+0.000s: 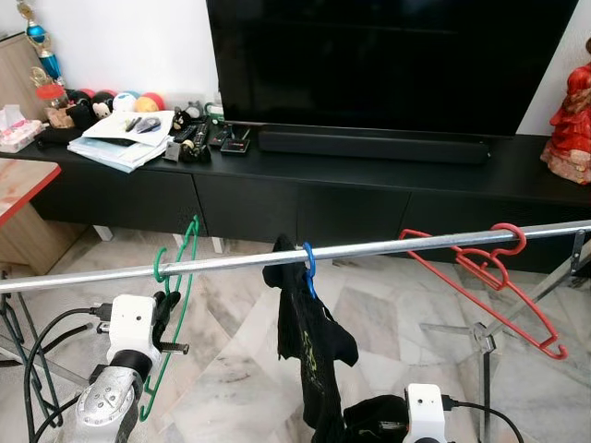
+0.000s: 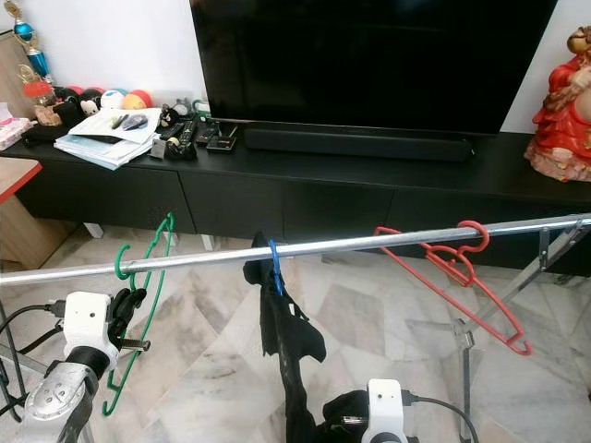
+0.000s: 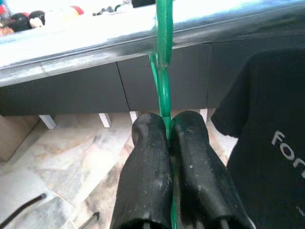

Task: Hang hanger

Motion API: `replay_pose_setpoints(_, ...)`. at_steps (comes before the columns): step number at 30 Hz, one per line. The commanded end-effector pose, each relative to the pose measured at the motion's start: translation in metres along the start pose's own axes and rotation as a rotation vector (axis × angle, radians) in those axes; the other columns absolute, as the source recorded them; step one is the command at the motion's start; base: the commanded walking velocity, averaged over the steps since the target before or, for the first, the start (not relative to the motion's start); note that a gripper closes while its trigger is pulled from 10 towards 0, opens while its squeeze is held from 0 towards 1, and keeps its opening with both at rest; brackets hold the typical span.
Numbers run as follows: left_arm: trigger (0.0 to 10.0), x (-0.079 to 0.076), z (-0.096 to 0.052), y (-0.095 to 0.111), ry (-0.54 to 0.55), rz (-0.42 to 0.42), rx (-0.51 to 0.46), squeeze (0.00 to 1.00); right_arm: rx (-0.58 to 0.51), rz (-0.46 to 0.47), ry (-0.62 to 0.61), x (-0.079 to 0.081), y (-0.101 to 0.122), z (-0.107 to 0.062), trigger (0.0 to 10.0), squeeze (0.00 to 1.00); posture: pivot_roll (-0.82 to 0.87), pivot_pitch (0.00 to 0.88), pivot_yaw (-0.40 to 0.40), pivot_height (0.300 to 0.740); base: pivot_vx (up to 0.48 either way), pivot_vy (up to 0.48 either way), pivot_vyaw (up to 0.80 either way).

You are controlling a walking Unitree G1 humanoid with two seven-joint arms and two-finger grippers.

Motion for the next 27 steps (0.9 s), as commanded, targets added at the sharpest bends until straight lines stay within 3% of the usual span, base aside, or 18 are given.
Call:
replay_pose_setpoints(1, 10.0, 0.001, -0.004, 0.012, 0.0, 0.031, -0.05, 0.0, -0.012, 0.011, -0.001, 0.0, 0.003, 0.0, 10.0, 0.0, 0.04, 0.042, 0.034, 0.74, 0.0, 0.0, 0.0)
replay_pose_setpoints(11, 10.0, 0.002, -0.027, 0.006, -0.003, 0.051, -0.025, 0.0, -0.011, 0.01, -0.003, -0.001, 0.003, 0.001, 10.0, 0.0, 0.05, 0.049, 0.032, 0.74, 0.0, 0.0, 0.0)
replay_pose_setpoints(15, 10.0, 0.0, -0.041, -0.015, -0.014, 0.06, 0.048, 0.0, -0.011, 0.009, -0.001, 0.0, 0.003, 0.001, 10.0, 0.0, 0.05, 0.05, 0.03, 0.74, 0.0, 0.0, 0.0)
replay_pose_setpoints(22, 10.0, -0.007, -0.038, -0.025, -0.038, 0.03, 0.095, 0.0, -0.015, 0.009, 0.001, 0.002, 0.005, 0.001, 10.0, 0.0, 0.05, 0.05, 0.028, 0.74, 0.0, 0.0, 0.0)
replay_pose_setpoints(27, 10.0, -0.002, -0.032, -0.012, -0.023, -0.001, 0.058, 0.0, -0.017, 0.008, -0.003, 0.0, 0.006, 0.001, 10.0, 0.0, 0.05, 0.051, 0.025, 0.74, 0.0, 0.0, 0.0)
Point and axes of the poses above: a point about 5 cm out from each wrist's last joint towards the gripper, its own z axis pointing out of the wrist towards the gripper, its own y axis along the axis of the wrist's last joint, x = y × z, the point moved 6 cm from there along z, pointing out of the wrist towards the gripper, and after that the axes turned 4 degrees about z, right-handed, at the moved point
